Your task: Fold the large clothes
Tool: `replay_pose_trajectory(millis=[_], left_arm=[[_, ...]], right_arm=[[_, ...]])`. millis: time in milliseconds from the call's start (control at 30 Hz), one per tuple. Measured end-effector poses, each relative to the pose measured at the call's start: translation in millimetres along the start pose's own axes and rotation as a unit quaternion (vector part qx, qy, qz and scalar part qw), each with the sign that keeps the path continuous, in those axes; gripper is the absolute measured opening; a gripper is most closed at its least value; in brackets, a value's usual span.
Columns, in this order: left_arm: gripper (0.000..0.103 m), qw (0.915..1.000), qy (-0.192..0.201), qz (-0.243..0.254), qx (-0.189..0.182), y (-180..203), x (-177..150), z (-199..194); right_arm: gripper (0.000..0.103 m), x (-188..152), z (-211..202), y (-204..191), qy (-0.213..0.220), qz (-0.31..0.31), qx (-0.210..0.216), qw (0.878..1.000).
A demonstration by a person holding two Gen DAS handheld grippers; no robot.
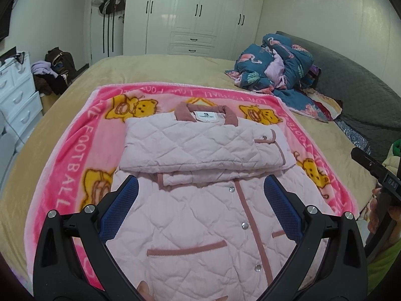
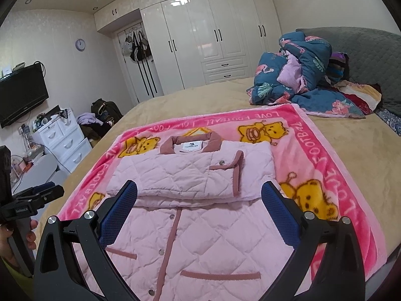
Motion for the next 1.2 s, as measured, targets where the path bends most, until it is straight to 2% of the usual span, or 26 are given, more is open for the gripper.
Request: replay_pose_trajectory(millis=[567,933,1200], left_arm=[[0.094,0.9996,-0.017,-0.002,0.022,-6,-57,-9],[0.094,0.9989,-0.029,-0.01,0.036,-17,-92,-10],[0.094,0.997,-0.039,-0.026,0.061,-39,-117,-9]], right_arm=[[0.099,-43,-30,8,-0.003,0.006,0.003,1.0],[0.099,-77,-39,10,-0.025,-0.001,0.003,1.0],[0.099,-109,-44,13,-0.052,-0.011,0.003,0.999]])
Point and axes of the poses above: each gripper's, at about its wrist camera, not at the fingertips, and z roughly the way its jaws point, y to its right, x to its top, the point moved 10 cm from there along z, roughly the way its jaws point, and after that the axes turned 12 degrees about -z, right-handed, at the moved point
